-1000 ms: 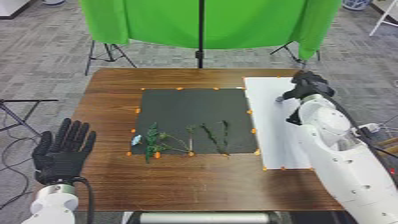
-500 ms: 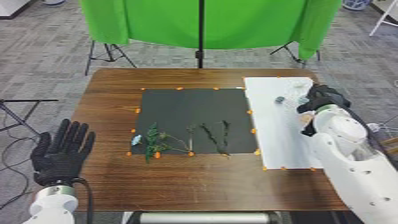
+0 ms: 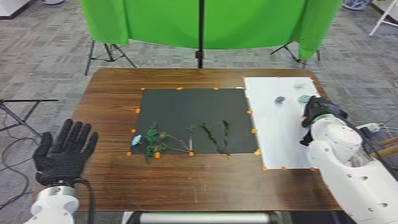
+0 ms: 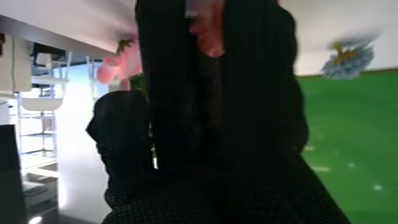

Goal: Arrange flowers

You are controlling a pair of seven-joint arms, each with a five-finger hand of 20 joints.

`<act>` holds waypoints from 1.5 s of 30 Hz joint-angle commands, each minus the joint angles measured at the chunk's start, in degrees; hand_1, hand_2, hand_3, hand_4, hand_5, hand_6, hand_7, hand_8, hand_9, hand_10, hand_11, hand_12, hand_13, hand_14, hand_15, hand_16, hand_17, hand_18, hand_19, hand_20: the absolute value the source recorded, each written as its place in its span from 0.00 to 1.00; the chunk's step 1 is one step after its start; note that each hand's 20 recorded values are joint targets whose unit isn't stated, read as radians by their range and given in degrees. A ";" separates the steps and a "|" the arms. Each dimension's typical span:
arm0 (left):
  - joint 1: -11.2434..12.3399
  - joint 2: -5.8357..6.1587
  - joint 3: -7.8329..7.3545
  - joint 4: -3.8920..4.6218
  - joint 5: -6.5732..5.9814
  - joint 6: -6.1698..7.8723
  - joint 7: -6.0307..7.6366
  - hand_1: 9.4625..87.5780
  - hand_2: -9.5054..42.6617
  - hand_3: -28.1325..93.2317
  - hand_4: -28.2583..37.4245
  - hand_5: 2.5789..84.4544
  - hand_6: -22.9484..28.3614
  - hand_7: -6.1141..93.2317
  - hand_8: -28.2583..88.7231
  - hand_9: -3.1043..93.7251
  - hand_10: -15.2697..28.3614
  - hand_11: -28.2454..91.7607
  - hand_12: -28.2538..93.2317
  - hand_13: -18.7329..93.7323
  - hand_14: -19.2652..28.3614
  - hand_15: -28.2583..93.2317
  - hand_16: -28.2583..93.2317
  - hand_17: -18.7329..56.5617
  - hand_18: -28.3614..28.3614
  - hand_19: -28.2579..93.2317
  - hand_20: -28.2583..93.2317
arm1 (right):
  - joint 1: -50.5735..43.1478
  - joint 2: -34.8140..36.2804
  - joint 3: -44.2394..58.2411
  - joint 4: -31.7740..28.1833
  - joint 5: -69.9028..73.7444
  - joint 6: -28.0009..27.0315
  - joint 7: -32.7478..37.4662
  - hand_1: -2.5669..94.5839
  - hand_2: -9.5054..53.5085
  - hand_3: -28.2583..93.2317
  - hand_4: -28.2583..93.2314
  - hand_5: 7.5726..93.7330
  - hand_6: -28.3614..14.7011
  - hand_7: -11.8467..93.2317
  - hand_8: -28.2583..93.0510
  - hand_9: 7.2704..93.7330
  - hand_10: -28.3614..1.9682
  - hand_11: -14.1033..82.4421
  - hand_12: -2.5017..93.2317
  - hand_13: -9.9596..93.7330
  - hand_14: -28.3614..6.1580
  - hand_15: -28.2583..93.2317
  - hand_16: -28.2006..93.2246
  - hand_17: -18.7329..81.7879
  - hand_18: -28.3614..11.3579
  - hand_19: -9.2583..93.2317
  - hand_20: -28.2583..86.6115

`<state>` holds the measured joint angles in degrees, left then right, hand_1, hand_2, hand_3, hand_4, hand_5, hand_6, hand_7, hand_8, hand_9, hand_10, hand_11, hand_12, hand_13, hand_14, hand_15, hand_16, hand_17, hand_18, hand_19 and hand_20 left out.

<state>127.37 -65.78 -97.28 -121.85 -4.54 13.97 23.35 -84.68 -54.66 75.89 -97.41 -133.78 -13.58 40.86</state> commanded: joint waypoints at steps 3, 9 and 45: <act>0.69 -0.86 0.02 0.58 1.08 -0.94 -1.92 0.19 0.52 0.86 0.00 0.54 0.64 0.15 0.17 0.45 0.71 0.41 0.31 0.44 0.75 0.54 0.17 0.15 0.76 0.56 0.36 | -1.87 0.13 -1.10 -1.48 -2.50 7.63 -0.61 1.00 0.00 0.00 0.56 0.78 0.61 0.45 0.24 0.91 0.58 0.28 0.45 0.92 0.72 0.46 0.58 0.69 0.22 1.00 0.65; 1.91 -1.03 -0.70 0.37 1.12 -1.00 -2.35 0.20 0.51 0.86 0.00 0.54 0.65 0.15 0.17 0.45 0.71 0.41 0.31 0.44 0.75 0.53 0.17 0.15 0.75 0.56 0.35 | -1.23 0.51 -3.47 -10.59 -1.39 10.38 -4.92 1.00 0.01 0.00 0.61 0.79 0.60 0.47 0.25 0.92 0.57 0.28 0.46 0.92 0.70 0.48 0.59 0.68 0.21 1.00 0.66; -2.91 4.33 4.79 2.10 -1.77 -0.92 -0.43 0.20 0.50 0.86 0.00 0.54 0.65 0.15 0.17 0.45 0.71 0.41 0.31 0.44 0.75 0.54 0.17 0.15 0.76 0.56 0.35 | 21.86 -34.60 -36.47 17.25 -20.86 1.88 -23.58 1.00 0.00 0.00 0.60 0.69 0.58 0.44 0.20 0.81 0.52 0.27 0.42 0.82 0.66 0.50 0.55 0.60 0.17 1.00 0.57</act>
<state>124.72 -62.52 -93.25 -120.44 -5.57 13.65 23.18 -61.58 -86.39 38.12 -83.47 -153.02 -12.98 15.81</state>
